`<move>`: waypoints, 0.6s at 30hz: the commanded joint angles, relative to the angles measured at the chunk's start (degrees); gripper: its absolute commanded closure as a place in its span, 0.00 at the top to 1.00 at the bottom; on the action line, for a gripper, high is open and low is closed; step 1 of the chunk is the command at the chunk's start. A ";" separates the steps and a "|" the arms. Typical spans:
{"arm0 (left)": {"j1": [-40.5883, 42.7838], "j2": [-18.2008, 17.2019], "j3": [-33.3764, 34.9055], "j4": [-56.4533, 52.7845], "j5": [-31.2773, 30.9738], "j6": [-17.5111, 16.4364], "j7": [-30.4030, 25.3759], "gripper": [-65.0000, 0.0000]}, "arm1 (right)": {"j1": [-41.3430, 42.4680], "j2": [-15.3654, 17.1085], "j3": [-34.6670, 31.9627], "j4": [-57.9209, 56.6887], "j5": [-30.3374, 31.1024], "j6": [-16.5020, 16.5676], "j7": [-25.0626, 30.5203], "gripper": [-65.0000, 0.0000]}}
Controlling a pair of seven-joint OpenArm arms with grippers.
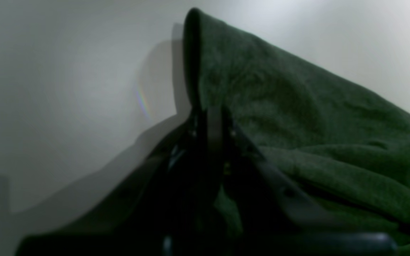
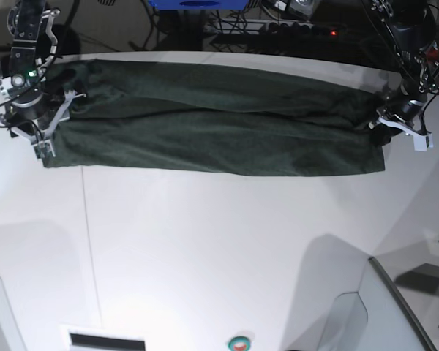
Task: Layout the t-shirt on the table in an organized manner, then fold the t-shirt properly
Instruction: 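Release the band ends and open both grippers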
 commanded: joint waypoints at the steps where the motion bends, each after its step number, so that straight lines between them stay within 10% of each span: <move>1: 0.21 -0.09 0.34 -0.33 3.80 0.80 4.72 0.00 | 0.21 0.35 0.11 1.08 -0.02 -0.26 0.94 0.42; 12: 0.82 -2.91 0.08 8.81 3.80 0.80 4.63 0.00 | 0.21 0.35 0.11 1.08 -0.02 -0.26 0.94 0.42; 18: 8.03 1.40 0.34 26.39 3.80 0.80 4.81 0.00 | 0.21 0.35 0.11 1.08 -0.02 -0.26 0.94 0.42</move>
